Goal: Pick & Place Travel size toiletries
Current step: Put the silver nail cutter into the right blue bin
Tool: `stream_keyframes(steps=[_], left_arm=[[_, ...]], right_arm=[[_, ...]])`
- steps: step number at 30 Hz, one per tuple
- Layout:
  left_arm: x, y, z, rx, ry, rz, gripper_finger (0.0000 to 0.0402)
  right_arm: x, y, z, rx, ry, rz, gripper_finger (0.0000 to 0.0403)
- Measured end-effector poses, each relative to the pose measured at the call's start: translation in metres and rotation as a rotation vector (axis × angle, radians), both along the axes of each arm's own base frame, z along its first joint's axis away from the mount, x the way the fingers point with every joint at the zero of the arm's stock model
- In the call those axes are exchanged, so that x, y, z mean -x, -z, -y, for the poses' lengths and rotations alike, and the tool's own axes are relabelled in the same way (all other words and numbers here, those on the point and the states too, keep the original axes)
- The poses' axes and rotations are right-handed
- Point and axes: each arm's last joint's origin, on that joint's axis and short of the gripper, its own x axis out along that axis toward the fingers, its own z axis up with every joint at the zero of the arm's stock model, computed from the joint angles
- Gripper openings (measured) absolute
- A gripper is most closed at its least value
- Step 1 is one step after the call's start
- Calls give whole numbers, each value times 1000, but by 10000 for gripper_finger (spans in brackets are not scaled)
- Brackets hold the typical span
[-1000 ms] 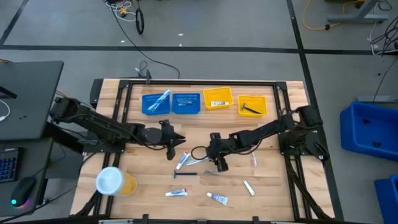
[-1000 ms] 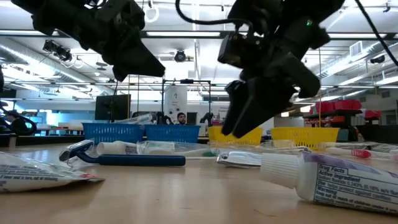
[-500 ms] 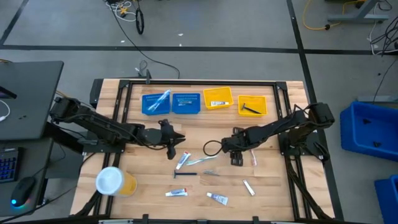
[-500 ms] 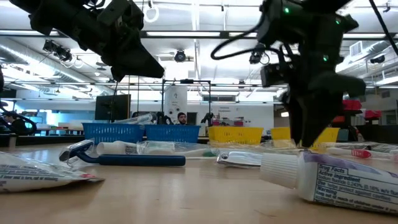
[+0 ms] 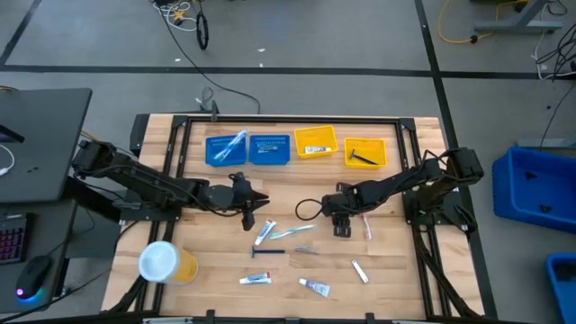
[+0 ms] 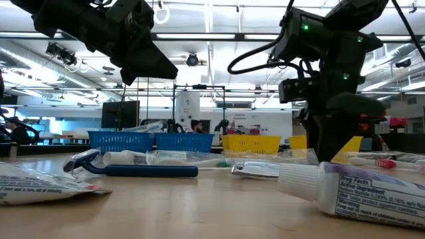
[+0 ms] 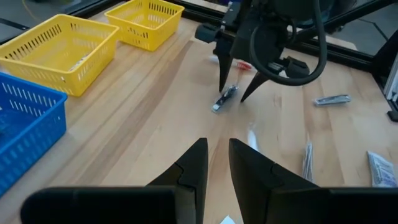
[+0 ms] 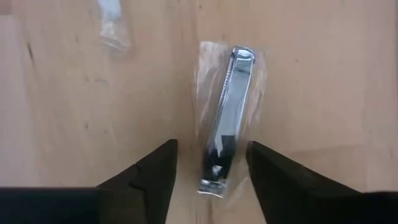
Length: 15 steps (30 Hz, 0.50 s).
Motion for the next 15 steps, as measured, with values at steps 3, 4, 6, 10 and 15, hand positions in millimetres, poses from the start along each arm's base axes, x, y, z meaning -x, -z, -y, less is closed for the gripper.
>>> stream_keyframes(steps=[3, 4, 6, 10, 15], left_arm=[[0, 0, 0, 0, 1, -1, 71], [0, 0, 0, 0, 0, -1, 71], [0, 0, 0, -1, 1, -1, 71], [0, 0, 0, 0, 0, -1, 71], [0, 0, 0, 0, 0, -2, 71]], right_arm=[[0, 0, 0, -10, -3, -1, 166], [0, 0, 0, -13, -4, -2, 155], [0, 0, 0, -14, -8, -3, 133], [-1, 0, 0, -11, -26, 9, 92], [-7, -1, 1, 13, -55, 76, 59]])
